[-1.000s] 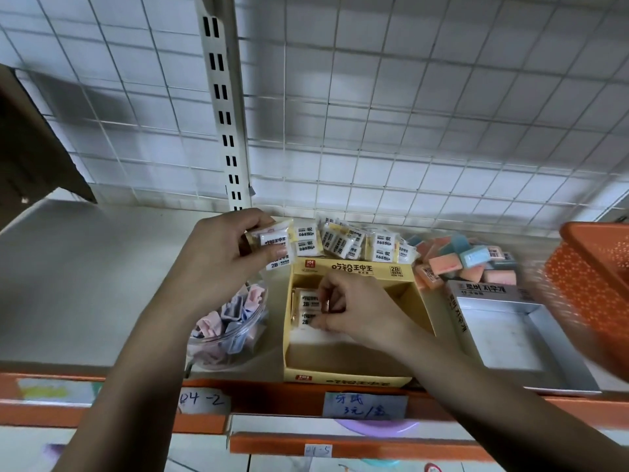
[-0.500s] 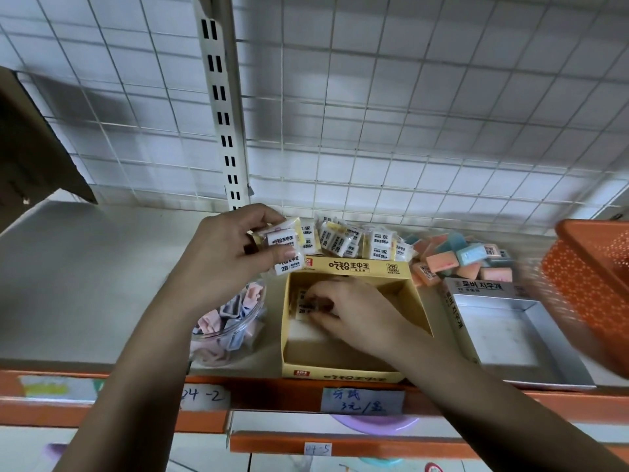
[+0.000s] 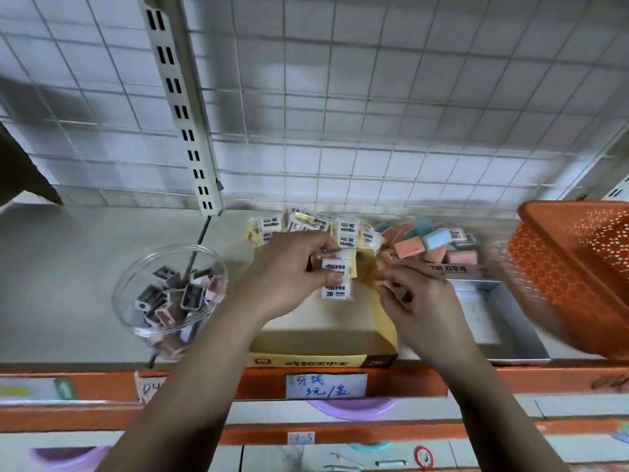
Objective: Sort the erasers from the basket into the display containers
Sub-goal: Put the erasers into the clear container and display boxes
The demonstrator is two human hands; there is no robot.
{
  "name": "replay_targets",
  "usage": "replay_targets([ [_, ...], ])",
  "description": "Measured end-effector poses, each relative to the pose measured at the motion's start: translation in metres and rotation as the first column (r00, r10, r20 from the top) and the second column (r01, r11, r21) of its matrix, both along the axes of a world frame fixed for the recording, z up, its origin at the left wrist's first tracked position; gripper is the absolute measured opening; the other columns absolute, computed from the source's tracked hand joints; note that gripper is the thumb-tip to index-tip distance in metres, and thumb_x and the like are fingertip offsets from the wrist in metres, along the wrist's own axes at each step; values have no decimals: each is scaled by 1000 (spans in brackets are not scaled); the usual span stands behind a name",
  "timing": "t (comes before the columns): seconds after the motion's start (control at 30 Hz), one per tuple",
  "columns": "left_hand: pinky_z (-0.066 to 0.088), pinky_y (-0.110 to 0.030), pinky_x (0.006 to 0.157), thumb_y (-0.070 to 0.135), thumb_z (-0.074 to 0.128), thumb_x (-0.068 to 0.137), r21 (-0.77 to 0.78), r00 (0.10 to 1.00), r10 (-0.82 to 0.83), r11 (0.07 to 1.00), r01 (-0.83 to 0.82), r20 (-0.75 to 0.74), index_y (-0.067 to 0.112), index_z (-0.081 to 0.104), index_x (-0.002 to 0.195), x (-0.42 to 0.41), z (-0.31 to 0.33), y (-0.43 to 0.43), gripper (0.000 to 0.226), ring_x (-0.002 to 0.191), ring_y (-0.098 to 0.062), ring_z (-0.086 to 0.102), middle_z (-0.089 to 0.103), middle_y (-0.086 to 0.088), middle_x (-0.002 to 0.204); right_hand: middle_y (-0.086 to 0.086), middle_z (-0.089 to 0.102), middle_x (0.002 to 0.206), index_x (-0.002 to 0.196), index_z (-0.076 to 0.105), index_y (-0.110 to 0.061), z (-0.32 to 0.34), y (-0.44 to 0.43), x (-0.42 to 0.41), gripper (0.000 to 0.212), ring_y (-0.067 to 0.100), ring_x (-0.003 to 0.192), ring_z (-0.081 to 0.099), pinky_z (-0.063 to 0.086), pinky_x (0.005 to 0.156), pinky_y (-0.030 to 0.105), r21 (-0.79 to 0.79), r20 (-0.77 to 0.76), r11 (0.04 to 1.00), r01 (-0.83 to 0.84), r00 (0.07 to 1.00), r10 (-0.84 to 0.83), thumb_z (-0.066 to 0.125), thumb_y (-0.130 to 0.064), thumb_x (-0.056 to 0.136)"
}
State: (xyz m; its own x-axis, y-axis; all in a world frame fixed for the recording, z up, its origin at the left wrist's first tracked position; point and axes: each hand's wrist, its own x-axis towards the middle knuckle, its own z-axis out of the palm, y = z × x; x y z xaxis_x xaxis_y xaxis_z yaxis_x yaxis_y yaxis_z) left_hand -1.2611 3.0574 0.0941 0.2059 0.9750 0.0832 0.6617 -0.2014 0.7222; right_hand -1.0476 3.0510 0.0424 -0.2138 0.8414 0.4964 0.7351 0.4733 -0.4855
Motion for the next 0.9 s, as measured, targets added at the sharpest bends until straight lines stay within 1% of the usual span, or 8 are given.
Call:
replay_targets([
  [0.07, 40, -18, 66, 29, 80, 77, -41, 998, -32, 999, 29, -61, 27, 66, 101, 12, -9, 5, 28, 78, 1, 55, 61, 18, 87, -1, 67, 98, 94, 72, -14, -6, -3, 3, 16, 11, 86, 63, 47, 75, 22, -24, -22, 1000, 9, 1000, -9, 73, -5, 81],
  [0.13, 46, -25, 73, 26, 81, 76, -72, 992, -62, 996, 55, -108, 21, 67, 101, 21, -16, 9, 29, 83, -5, 58, 63, 13, 91, 0, 68, 98, 98, 73, -15, -11, -5, 4, 16, 13, 80, 65, 49, 71, 27, -39, -55, 999, 9, 998, -11, 71, -8, 84],
  [0.23, 47, -28, 79, 23, 82, 75, -88, 976, -97, 993, 81, -194, 18, 68, 104, 30, -24, 13, 33, 93, -12, 60, 62, 8, 95, 0, 69, 97, 101, 73, -15, -16, -7, 4, 17, 9, 76, 64, 49, 69, 24, -57, -91, 998, 8, 996, -13, 69, -8, 86],
  [0.33, 48, -29, 81, 22, 79, 78, -36, 968, -87, 996, 81, -234, 20, 67, 109, 35, -32, 14, 33, 98, -14, 61, 67, 3, 103, 0, 68, 96, 97, 74, -13, -19, -7, 4, 14, 9, 79, 64, 48, 72, 19, -55, -90, 998, 4, 996, -9, 67, -7, 86],
  [0.5, 47, -31, 84, 24, 70, 84, 119, 898, -52, 986, 115, -437, 22, 63, 117, 38, -37, 12, 34, 102, -18, 62, 68, 1, 109, -4, 69, 90, 94, 72, -14, -17, -9, 2, 12, 6, 75, 63, 48, 68, 16, -41, -97, 999, 11, 995, -15, 68, -6, 86],
  [0.7, 47, -29, 77, 33, 76, 77, 102, 914, -95, 984, 146, -394, 20, 71, 104, 37, -37, 11, 30, 86, -11, 58, 65, 4, 98, -9, 69, 80, 91, 67, -18, -18, -12, 3, 7, 6, 68, 64, 50, 62, 25, -58, -128, 998, 34, 991, -41, 68, -12, 88],
  [0.8, 49, -32, 78, 28, 78, 74, 55, 915, -129, 985, 162, -383, 16, 71, 104, 35, -40, 13, 33, 85, -12, 57, 63, 2, 96, -9, 68, 80, 91, 66, -18, -19, -12, 4, 7, 5, 69, 64, 50, 62, 23, -64, -135, 998, 21, 990, -30, 67, -12, 88],
  [0.9, 45, -29, 75, 24, 75, 75, 58, 901, -148, 981, 187, -408, 13, 71, 102, 35, -41, 14, 29, 85, -12, 54, 60, 2, 96, -9, 68, 80, 90, 66, -18, -19, -12, 4, 8, 5, 70, 64, 50, 63, 21, -62, -146, 998, 10, 989, -19, 67, -11, 88],
])
